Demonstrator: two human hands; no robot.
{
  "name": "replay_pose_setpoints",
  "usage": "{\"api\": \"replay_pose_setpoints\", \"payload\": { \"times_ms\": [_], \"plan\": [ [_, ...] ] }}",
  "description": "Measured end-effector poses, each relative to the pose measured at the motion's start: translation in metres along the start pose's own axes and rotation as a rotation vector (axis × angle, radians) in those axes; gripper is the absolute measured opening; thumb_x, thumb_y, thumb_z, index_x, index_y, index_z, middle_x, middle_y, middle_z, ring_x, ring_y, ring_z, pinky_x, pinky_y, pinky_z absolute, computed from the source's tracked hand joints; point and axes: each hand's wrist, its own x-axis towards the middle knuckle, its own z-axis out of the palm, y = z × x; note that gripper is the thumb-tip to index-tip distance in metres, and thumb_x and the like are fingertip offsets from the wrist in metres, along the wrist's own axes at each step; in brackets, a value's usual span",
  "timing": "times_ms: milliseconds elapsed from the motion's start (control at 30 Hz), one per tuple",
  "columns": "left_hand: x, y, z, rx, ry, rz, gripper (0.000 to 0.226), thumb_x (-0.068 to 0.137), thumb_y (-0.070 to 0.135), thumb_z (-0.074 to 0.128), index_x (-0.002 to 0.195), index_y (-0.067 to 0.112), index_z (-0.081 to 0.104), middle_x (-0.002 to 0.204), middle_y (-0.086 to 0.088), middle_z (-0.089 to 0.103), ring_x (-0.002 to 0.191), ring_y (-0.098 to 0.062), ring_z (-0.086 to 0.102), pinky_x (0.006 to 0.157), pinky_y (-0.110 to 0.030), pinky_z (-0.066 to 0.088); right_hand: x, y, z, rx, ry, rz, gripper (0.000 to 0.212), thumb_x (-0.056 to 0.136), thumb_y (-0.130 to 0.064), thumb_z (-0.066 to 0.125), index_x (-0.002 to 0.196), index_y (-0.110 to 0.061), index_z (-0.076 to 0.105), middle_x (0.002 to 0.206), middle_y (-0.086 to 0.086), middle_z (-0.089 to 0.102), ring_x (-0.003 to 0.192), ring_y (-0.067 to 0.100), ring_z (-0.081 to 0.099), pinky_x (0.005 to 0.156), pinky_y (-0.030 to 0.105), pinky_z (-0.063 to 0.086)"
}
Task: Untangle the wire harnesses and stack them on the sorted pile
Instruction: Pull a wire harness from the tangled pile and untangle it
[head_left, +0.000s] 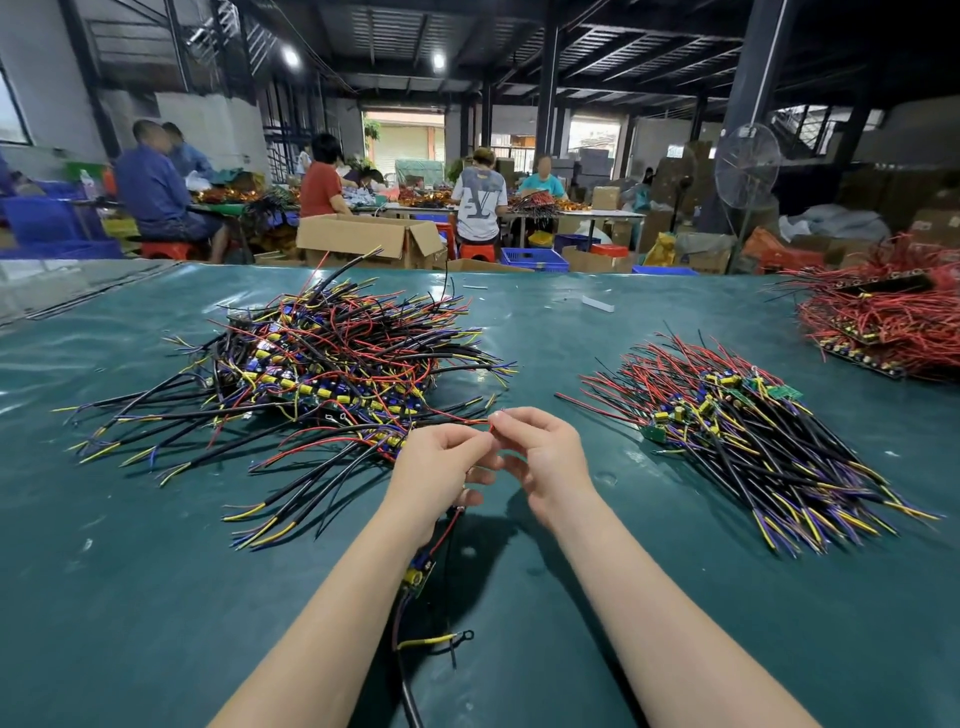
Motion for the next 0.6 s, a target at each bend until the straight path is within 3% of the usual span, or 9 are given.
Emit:
{"api": "replay_pose_setpoints", "payload": {
  "times_ms": [133,233,333,433,600],
  "plan": [
    [0.002,-0.003,0.005,-0.026,0.049,0.004,0.027,0.089,0.004,0.055,0.063,0.007,0.062,0.042,0.004,0.055,0.034,-0.005,0.046,0.037,-0.014,0.039,-0.004,0.005,0.004,-0.399,0.189,-0.342,0.031,0.078,0.001,0.065,0.055,-0.019,0.060,0.050,-0.008,0.057,0.055,0.014,0.052,0.059,0.024,0.043],
    [0.002,-0.004,0.008,-0.049,0.065,-0.006,0.028,0.089,0.003,0.055,0.061,0.007,0.061,0.040,0.003,0.052,0.033,-0.006,0.042,0.036,-0.014,0.038,-0.005,0.009,0.005,-0.418,0.250,-0.412,0.024,0.077,0.001,0.065,0.060,-0.016,0.062,0.051,-0.008,0.056,0.052,0.010,0.053,0.060,0.023,0.045],
    [0.003,-0.007,0.000,-0.051,0.065,0.014,0.024,0.088,0.006,0.056,0.065,0.009,0.064,0.044,0.005,0.055,0.037,-0.005,0.047,0.039,-0.015,0.042,-0.007,0.009,0.006,-0.188,0.074,-0.242,0.023,0.082,0.003,0.061,0.064,-0.012,0.062,0.049,-0.006,0.057,0.047,0.008,0.054,0.052,0.023,0.048],
    [0.002,-0.008,-0.002,-0.081,0.029,0.026,0.023,0.089,0.005,0.056,0.072,0.015,0.067,0.056,0.005,0.063,0.049,0.001,0.057,0.044,-0.016,0.048,-0.005,0.007,0.003,0.056,0.032,-0.067,0.020,0.084,0.003,0.059,0.068,-0.008,0.062,0.049,-0.004,0.060,0.047,0.008,0.058,0.047,0.019,0.049],
    [0.006,-0.010,-0.004,-0.049,0.009,0.072,0.019,0.088,0.000,0.056,0.083,0.012,0.070,0.074,0.000,0.067,0.063,0.002,0.062,0.054,-0.016,0.053,0.000,0.000,0.004,0.185,0.001,0.158,0.023,0.088,0.003,0.051,0.067,-0.005,0.057,0.052,-0.001,0.060,0.062,0.013,0.055,0.058,0.025,0.049]
  ]
}}
